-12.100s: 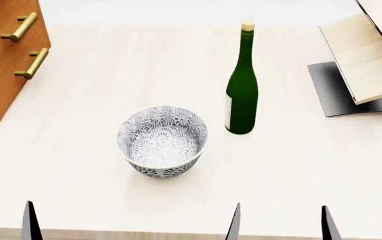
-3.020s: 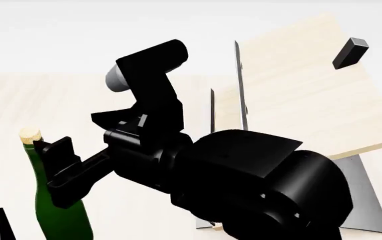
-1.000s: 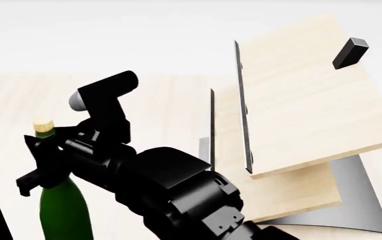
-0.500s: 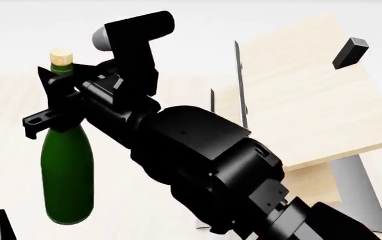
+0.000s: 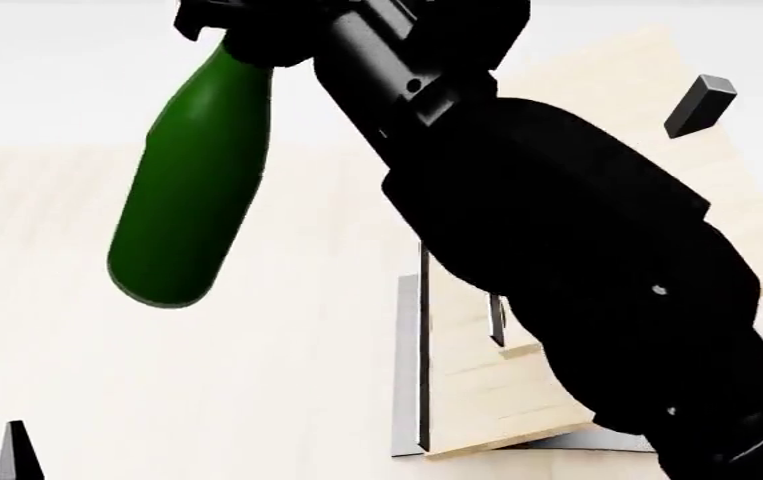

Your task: Put the wine bottle on the wine rack.

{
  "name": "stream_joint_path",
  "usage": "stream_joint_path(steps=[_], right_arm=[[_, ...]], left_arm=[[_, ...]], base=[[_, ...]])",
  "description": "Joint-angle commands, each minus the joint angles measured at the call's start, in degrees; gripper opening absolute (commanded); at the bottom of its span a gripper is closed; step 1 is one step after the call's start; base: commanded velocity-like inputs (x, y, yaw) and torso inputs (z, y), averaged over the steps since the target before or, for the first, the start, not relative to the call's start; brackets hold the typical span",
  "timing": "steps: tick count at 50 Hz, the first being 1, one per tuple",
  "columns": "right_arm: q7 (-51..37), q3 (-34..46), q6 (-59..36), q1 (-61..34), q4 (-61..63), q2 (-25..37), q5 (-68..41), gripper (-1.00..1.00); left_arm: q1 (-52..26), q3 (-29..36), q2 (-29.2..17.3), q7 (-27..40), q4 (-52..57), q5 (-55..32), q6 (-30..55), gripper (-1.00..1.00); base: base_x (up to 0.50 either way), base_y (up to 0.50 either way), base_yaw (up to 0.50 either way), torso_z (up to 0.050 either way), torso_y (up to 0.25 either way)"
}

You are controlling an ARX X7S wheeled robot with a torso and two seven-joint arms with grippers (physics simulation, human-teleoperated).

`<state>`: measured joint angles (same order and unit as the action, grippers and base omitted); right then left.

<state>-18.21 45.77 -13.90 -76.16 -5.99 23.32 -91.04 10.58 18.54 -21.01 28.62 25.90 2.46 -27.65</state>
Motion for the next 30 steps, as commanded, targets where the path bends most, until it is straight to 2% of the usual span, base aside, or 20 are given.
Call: stream_joint_path(steps=[1,17,30], right_arm=[[-5.9,-9.0,3.9,1.3,1.4,5.0,-5.3,-1.00],[-10.6,-18.9,12.1,7.9,0.3,8.1,-12.9,-1.00],[-10.0,-22.7,10.8,9.9,-3.2,10.0,-20.7,-1.00]], left_arm=[[-0.1,0.2,0.0,0.1,0.0,0.1,0.1,1.00],[0.1,0.1,-0.3,0.5,0.2,0.2,-0.1,1.00],[-0.1,0.3,-0.5,0.5,0.1,0.2,0.1,1.00]], base=[[0.00,0.00,0.00,0.000,0.000],[0.00,0.00,0.00,0.000,0.001],[0.00,0.00,0.00,0.000,0.001]])
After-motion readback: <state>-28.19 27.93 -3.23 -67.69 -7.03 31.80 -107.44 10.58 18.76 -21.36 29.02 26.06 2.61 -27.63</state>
